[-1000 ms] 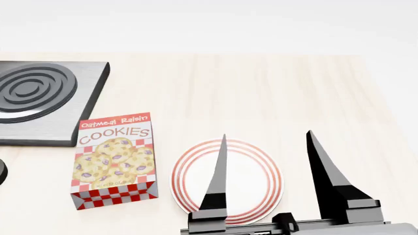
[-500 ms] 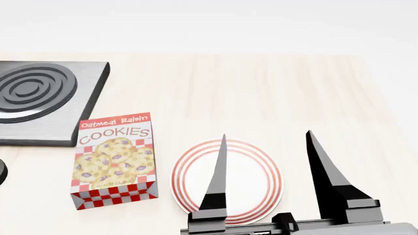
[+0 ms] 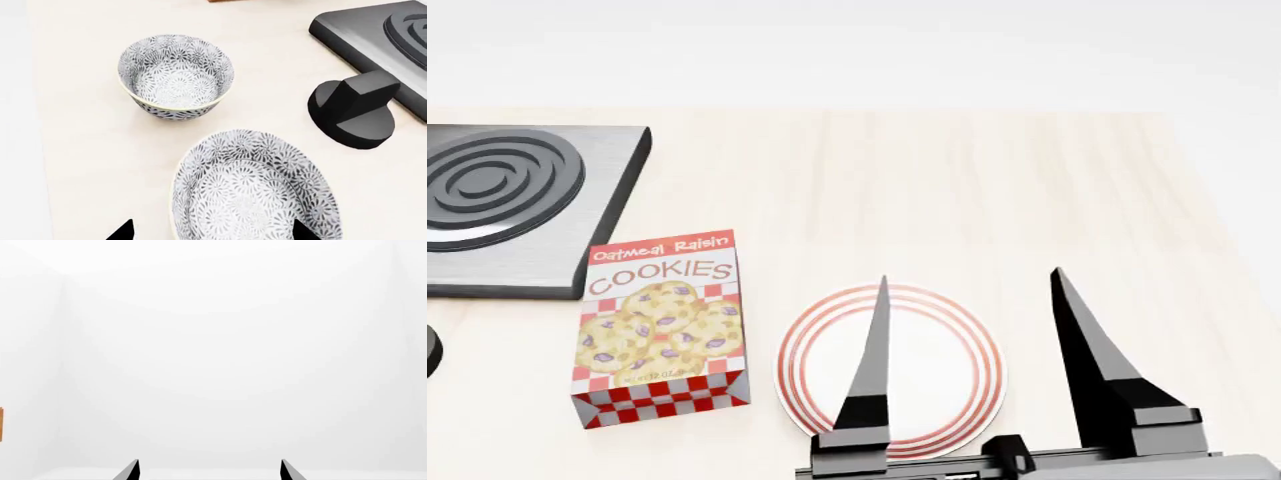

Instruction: Pick the akita bowl from table center and place it on the plate.

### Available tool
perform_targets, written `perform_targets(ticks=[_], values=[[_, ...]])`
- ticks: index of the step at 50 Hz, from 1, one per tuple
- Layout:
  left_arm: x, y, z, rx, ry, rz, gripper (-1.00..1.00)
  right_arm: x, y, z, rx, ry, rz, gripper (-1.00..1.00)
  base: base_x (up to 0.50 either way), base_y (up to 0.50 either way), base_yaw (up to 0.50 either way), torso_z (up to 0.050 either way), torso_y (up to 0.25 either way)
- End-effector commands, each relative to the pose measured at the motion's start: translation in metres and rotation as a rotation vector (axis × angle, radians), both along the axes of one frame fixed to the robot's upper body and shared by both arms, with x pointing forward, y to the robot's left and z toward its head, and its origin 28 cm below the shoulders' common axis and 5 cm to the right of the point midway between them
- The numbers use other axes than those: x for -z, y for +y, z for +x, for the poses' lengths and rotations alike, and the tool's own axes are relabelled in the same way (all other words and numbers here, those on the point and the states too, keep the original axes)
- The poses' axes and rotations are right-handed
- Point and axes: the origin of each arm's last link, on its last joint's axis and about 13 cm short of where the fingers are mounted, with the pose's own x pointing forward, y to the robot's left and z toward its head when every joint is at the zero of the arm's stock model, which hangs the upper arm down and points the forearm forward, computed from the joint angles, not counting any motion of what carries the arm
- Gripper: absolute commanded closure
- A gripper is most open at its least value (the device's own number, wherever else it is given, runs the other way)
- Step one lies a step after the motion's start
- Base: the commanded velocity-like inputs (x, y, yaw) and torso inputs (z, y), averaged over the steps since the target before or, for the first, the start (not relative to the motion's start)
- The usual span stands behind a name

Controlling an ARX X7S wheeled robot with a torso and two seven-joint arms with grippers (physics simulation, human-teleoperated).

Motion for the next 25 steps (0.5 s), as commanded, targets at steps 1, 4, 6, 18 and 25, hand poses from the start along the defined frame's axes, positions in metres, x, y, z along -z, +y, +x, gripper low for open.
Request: perform_targets(ticks=[1, 4, 6, 18, 25], values=[[0.0036, 0.0004, 0.0068, 0.002, -0.023, -0.040, -1.00, -0.0003, -0.0017, 0.0034, 0.013, -0.010, 0.005, -1.00, 0.00, 0.00, 0.00, 0.000, 0.000], [-0.0032, 0.0013, 0.0104, 0.003, -0.027, -0.044, -1.00, 0.0000, -0.0019, 0.0035, 0.014, -0.010, 0.005, -1.00, 0.00, 0.00, 0.00, 0.000, 0.000], [-0.0021, 0.0014, 0.0112, 0.004, -0.026, -0.051, -1.00, 0.0004, -0.0022, 0.0036, 0.014, -0.011, 0.005, -1.00, 0.00, 0.00, 0.00, 0.000, 0.000], [0.0024, 0.0030, 0.0128, 0.000, -0.036, -0.072, 1.00, -0.0002, -0.0018, 0.0032, 0.012, -0.011, 0.004, -1.00, 0.00, 0.00, 0.00, 0.000, 0.000], [0.0038, 0.0039, 0.0120, -0.004, -0.034, -0.074, 1.00, 0.0000, -0.0019, 0.0031, 0.011, -0.012, 0.004, -1.00, 0.00, 0.00, 0.00, 0.000, 0.000]])
